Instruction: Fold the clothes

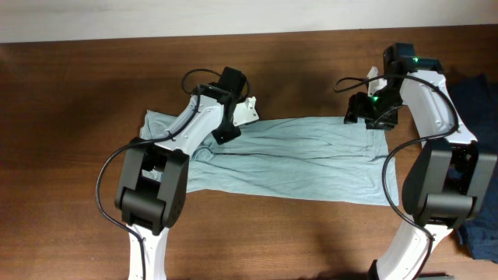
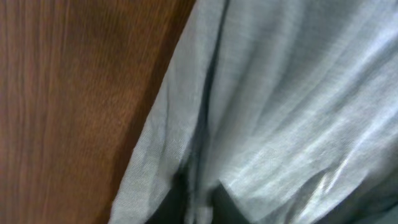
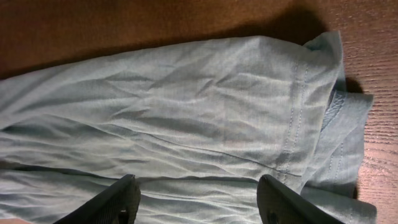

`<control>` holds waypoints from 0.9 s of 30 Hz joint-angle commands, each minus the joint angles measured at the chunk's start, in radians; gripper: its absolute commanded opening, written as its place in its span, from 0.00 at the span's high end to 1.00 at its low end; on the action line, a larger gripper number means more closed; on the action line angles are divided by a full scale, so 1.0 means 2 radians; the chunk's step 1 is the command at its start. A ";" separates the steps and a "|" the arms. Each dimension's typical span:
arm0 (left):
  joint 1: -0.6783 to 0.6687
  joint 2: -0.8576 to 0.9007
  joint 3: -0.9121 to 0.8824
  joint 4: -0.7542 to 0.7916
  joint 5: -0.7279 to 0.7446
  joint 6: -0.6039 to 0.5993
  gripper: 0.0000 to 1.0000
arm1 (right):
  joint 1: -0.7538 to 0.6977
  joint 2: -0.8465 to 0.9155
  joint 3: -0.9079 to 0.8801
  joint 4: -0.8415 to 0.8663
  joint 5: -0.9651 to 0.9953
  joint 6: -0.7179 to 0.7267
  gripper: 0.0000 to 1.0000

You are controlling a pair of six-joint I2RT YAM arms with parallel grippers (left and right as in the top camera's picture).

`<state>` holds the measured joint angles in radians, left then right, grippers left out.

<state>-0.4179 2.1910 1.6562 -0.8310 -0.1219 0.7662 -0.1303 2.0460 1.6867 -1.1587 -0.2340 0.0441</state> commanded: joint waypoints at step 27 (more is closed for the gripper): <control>-0.020 -0.030 0.025 -0.088 -0.063 -0.014 0.98 | 0.000 0.055 0.006 0.056 0.056 0.039 0.73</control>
<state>-0.4580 2.1654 1.6859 -1.0096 -0.2386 0.7403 -0.1303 2.0998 1.6871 -1.0641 -0.1425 0.1078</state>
